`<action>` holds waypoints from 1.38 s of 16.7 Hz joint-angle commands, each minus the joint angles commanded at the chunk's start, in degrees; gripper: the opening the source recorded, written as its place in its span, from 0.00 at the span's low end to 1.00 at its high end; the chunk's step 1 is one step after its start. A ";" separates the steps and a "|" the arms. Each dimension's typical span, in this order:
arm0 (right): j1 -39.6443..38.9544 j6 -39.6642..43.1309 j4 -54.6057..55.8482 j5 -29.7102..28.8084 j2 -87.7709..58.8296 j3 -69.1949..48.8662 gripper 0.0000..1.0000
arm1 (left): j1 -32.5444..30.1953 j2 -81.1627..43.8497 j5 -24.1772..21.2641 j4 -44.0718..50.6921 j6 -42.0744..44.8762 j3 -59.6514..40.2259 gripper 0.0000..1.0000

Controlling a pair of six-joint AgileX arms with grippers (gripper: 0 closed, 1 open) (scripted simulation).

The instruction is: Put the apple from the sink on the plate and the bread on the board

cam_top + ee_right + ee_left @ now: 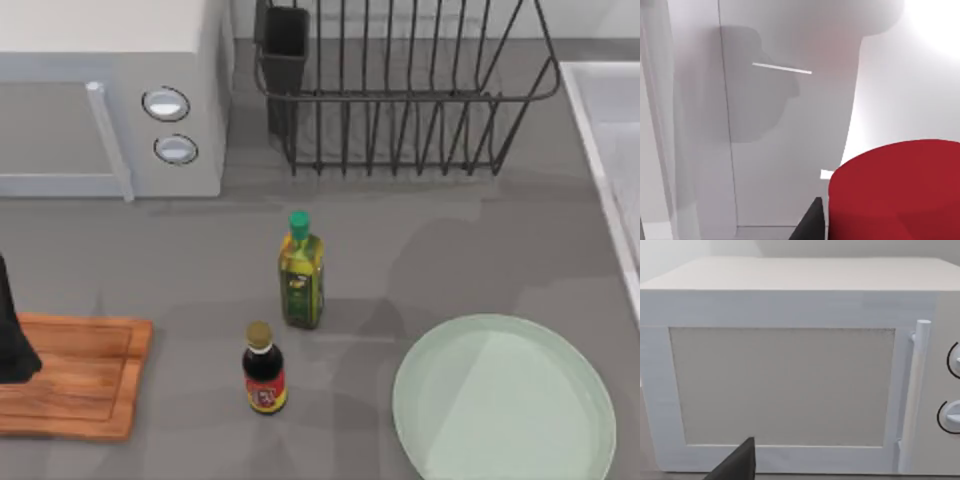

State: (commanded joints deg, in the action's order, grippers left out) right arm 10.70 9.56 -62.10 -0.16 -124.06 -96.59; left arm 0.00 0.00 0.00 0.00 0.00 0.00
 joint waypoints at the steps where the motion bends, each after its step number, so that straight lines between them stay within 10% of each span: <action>1: -1.20 -1.20 -0.19 0.01 0.94 0.49 0.00 | 0.00 0.00 0.00 0.00 0.00 0.00 1.00; 15: -44.32 -43.80 -5.74 0.14 28.39 23.26 0.00 | 0.00 0.00 0.00 0.00 0.00 0.00 1.00; 23: -48.33 -47.80 -6.25 0.16 31.47 25.66 0.08 | 0.00 0.00 0.00 0.00 0.00 0.00 1.00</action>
State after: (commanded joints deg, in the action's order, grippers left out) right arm -37.63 -38.24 -68.34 0.00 -92.59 -70.93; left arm 0.00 0.00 0.00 0.00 0.00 0.00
